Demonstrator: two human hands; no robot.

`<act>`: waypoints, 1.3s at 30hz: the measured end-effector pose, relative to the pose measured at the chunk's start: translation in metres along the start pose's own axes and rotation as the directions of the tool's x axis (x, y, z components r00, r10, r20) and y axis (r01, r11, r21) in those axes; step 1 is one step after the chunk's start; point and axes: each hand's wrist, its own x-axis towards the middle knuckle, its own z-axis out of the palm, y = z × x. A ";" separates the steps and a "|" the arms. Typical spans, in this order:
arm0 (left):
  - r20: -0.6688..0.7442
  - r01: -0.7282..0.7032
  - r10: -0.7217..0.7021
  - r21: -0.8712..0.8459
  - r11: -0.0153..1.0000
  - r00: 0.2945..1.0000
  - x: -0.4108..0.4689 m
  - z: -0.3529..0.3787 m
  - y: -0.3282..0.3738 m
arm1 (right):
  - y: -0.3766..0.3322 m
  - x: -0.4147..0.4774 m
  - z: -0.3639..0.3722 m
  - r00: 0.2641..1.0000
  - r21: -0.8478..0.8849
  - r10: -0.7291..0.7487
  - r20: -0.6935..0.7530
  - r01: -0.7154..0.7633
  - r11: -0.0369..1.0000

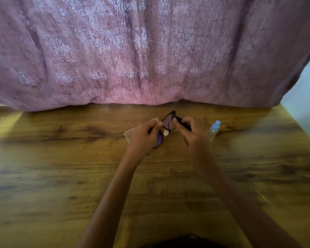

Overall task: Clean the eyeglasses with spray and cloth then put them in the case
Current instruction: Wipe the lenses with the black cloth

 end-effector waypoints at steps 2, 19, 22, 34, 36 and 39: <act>-0.001 0.003 -0.003 0.011 1.000 1.000 0.001 0.000 -0.002 | -0.003 -0.003 0.002 1.000 0.023 -0.011 0.002 0.011 1.000; 0.003 -0.022 0.021 0.053 0.998 1.000 0.001 0.004 -0.005 | 0.003 0.003 0.002 1.000 -0.019 -0.013 -0.007 0.013 1.000; 0.002 -0.025 0.025 0.051 0.998 1.000 0.001 0.005 -0.006 | -0.006 -0.002 0.003 0.999 0.011 -0.049 0.021 0.049 0.999; 0.012 -0.058 0.058 0.067 0.996 0.998 -0.003 0.004 -0.004 | -0.003 0.008 0.003 1.000 0.028 0.025 0.008 -0.025 0.999; 0.008 -0.050 0.050 0.055 0.997 0.999 -0.002 0.004 -0.005 | -0.004 0.008 0.002 1.000 0.034 0.020 0.012 -0.020 0.999; 0.008 -0.038 0.038 0.040 0.998 0.999 -0.002 0.004 -0.005 | -0.006 0.005 0.004 1.000 0.062 0.002 0.013 -0.002 0.998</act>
